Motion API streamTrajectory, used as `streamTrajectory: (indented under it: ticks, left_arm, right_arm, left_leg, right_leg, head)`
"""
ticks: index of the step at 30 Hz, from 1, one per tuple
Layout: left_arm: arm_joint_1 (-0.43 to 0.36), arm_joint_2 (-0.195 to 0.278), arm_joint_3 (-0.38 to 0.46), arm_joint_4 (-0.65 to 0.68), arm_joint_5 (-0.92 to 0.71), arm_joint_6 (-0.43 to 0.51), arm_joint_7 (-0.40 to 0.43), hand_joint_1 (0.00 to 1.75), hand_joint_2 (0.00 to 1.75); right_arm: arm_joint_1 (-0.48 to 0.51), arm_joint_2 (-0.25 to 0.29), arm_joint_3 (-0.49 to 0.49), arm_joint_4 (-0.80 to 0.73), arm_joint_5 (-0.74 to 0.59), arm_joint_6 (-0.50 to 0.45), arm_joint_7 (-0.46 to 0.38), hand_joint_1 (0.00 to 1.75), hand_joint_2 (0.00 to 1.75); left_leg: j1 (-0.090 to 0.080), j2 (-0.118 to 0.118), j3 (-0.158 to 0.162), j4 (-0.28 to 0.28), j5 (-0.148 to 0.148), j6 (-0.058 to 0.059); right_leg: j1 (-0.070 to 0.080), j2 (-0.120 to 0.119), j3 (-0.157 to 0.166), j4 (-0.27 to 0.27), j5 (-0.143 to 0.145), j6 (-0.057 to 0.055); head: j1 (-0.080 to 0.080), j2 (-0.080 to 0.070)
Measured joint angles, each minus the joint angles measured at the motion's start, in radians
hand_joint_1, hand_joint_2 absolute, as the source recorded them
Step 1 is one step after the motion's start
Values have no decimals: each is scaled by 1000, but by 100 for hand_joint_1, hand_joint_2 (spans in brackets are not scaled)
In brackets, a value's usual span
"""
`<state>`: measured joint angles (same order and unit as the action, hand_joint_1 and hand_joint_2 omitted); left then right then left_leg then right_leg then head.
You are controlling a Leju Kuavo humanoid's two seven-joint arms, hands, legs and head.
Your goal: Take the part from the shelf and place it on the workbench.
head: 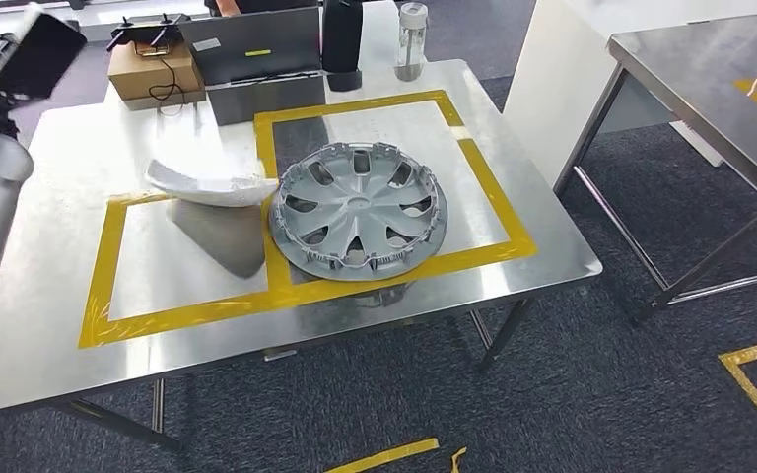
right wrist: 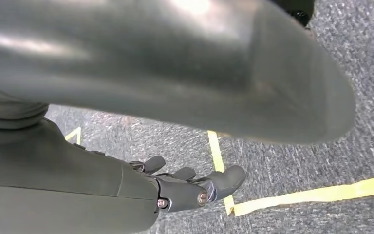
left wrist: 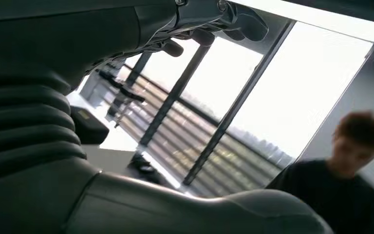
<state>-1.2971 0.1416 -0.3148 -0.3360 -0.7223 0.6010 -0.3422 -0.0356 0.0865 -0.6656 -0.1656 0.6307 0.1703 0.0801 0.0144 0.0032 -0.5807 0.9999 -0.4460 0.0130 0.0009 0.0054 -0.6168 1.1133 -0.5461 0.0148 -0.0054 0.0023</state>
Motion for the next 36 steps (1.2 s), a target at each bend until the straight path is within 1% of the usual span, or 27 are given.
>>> streamTrajectory:
  ticks: [2,3,4,5,6,7,8,10,12,13,14,16,17,18,19,20,22,24,27,28,29,30,32,33,34,35,36]
  left_arm:
    - [-46,-5,16,-40,28,33,-82,0,0]
    - [-58,-7,20,-66,37,41,-110,0,0]
    - [-66,-9,22,-96,43,43,-127,0,0]
    - [-69,-9,22,-132,47,41,-137,0,0]
    - [-70,-9,21,-171,49,37,-140,0,0]
    - [-69,-7,19,-211,49,32,-139,0,0]
    - [-67,-4,16,-250,49,27,-136,0,0]
    - [-56,4,3,-320,50,24,-127,0,0]
    - [-36,12,-14,-375,51,27,-122,0,0]
    - [-26,16,-22,-396,51,32,-121,0,0]
    - [-15,21,-30,-413,49,38,-120,0,0]
    - [5,30,-47,-441,39,54,-119,0,0]
    - [16,35,-57,-452,32,62,-118,0,0]
    - [29,39,-65,-462,28,68,-118,0,0]
    - [41,42,-73,-471,26,72,-117,0,0]
    - [50,46,-79,-480,25,75,-115,0,0]
    - [61,55,-89,-501,25,79,-111,0,0]
    - [69,70,-99,-523,25,83,-102,0,0]
    - [93,110,-114,-557,40,85,-85,0,0]
    - [102,126,-119,-572,54,83,-82,0,0]
    - [113,142,-122,-588,73,78,-80,0,0]
    - [123,158,-124,-605,92,73,-80,0,0]
    - [148,188,-127,-632,121,63,-79,0,0]
    - [162,203,-129,-643,129,61,-78,0,0]
    - [177,217,-130,-656,136,61,-75,0,0]
    - [191,233,-132,-668,144,61,-73,0,0]
    - [203,249,-133,-681,155,60,-70,0,0]
  right_arm:
    - [1,1,-3,0,1,-1,0,0,0]
    - [1,1,-3,0,3,-2,0,0,0]
    - [1,2,-4,0,5,-4,1,0,0]
    - [1,2,-4,0,7,-6,1,0,0]
    - [0,2,-4,0,8,-7,2,0,0]
    - [0,4,-5,0,8,-8,4,0,0]
    - [0,7,-5,0,8,-10,8,0,0]
    - [0,12,-8,0,7,-13,19,0,0]
    - [-2,12,-15,0,4,-16,25,0,0]
    - [-3,12,-19,0,2,-16,25,0,0]
    - [-4,13,-22,0,0,-17,23,0,0]
    - [-4,13,-27,0,-2,-16,19,0,0]
    - [-4,13,-29,0,-3,-16,18,0,0]
    - [-3,13,-31,0,-4,-16,18,0,0]
    - [-3,13,-32,0,-5,-16,18,0,0]
    - [-3,13,-34,0,-6,-16,18,0,0]
    - [-3,13,-40,0,-8,-19,19,0,0]
    - [-2,14,-45,0,-8,-22,19,0,0]
    - [0,15,-47,0,5,-24,19,0,0]
    - [1,15,-47,0,9,-24,19,0,0]
    - [2,15,-47,0,14,-24,20,0,0]
    - [3,15,-47,0,17,-25,20,0,0]
    - [3,15,-47,0,21,-27,20,0,0]
    - [3,14,-47,0,24,-27,19,0,0]
    - [3,14,-47,0,27,-27,18,0,0]
    - [3,13,-47,0,30,-26,16,0,0]
    - [2,11,-47,0,33,-25,13,0,0]
  left_leg:
    - [1,3,-2,0,1,1]
    - [2,4,-2,1,0,0]
    - [5,4,-2,3,-1,-3]
    - [9,4,-2,8,-3,-8]
    - [14,4,-3,15,-8,-16]
    - [17,4,-6,23,-12,-26]
    - [18,3,-11,32,-16,-36]
    - [16,0,-19,40,-15,-53]
    - [17,-1,-23,40,-11,-66]
    - [19,-1,-28,47,-20,-71]
    - [19,-1,-38,72,-42,-74]
    - [18,-1,-78,178,-112,-75]
    - [16,-1,-102,243,-143,-75]
    - [15,-1,-117,290,-160,-73]
    - [13,-1,-118,306,-159,-70]
    - [11,-1,-99,282,-139,-64]
    - [4,-2,-24,154,-88,-50]
    - [-5,-4,31,53,-63,-40]
    - [-10,-4,36,26,-52,-29]
    - [-7,-2,33,20,-44,-23]
    - [-4,1,28,15,-36,-16]
    - [0,3,23,10,-27,-10]
    - [-2,6,7,11,-14,-2]
    - [-3,7,-2,14,-10,-1]
    - [-4,7,-10,17,-6,0]
    - [-6,7,-18,22,-3,-1]
    - [-8,6,-24,26,-1,-1]
  right_leg:
    - [-8,0,-61,136,-60,9]
    - [-14,0,-80,179,-67,14]
    - [-20,-1,-83,185,-52,19]
    - [-26,-1,-66,150,-19,25]
    - [-33,-3,-37,85,21,32]
    - [-35,-4,-5,22,47,39]
    - [-36,-3,17,-24,63,40]
    - [-32,0,26,-51,57,25]
    - [-32,-1,18,-56,58,0]
    - [-32,-1,15,-57,63,-10]
    - [-32,-2,12,-59,68,-19]
    - [-30,-2,3,-62,77,-32]
    - [-27,-2,-2,-61,81,-36]
    - [-24,-3,-7,-61,85,-39]
    - [-20,-3,-12,-61,90,-40]
    - [-18,-2,-17,-60,94,-40]
    - [-14,-1,-25,-60,102,-38]
    - [-14,0,-30,-63,112,-28]
    - [-15,2,-34,-75,130,-10]
    - [-14,3,-38,-73,125,-5]
    - [-12,3,-48,-54,104,-1]
    - [-11,2,-64,-16,70,2]
    - [-11,0,-105,111,-11,6]
    - [-11,0,-120,166,-35,7]
    - [-11,0,-121,193,-40,7]
    - [-9,0,-102,181,-27,4]
    - [-6,0,-65,129,-1,-3]
  head:
    - [1,0]
    - [1,0]
    - [2,0]
    - [2,0]
    - [2,0]
    - [4,0]
    - [5,0]
    - [8,0]
    - [9,0]
    - [8,0]
    - [8,0]
    - [8,0]
    - [8,0]
    - [8,0]
    - [8,0]
    - [8,0]
    - [8,0]
    - [8,0]
    - [8,0]
    - [9,0]
    - [12,0]
    - [14,0]
    - [17,0]
    - [17,0]
    - [17,0]
    - [17,0]
    - [17,0]
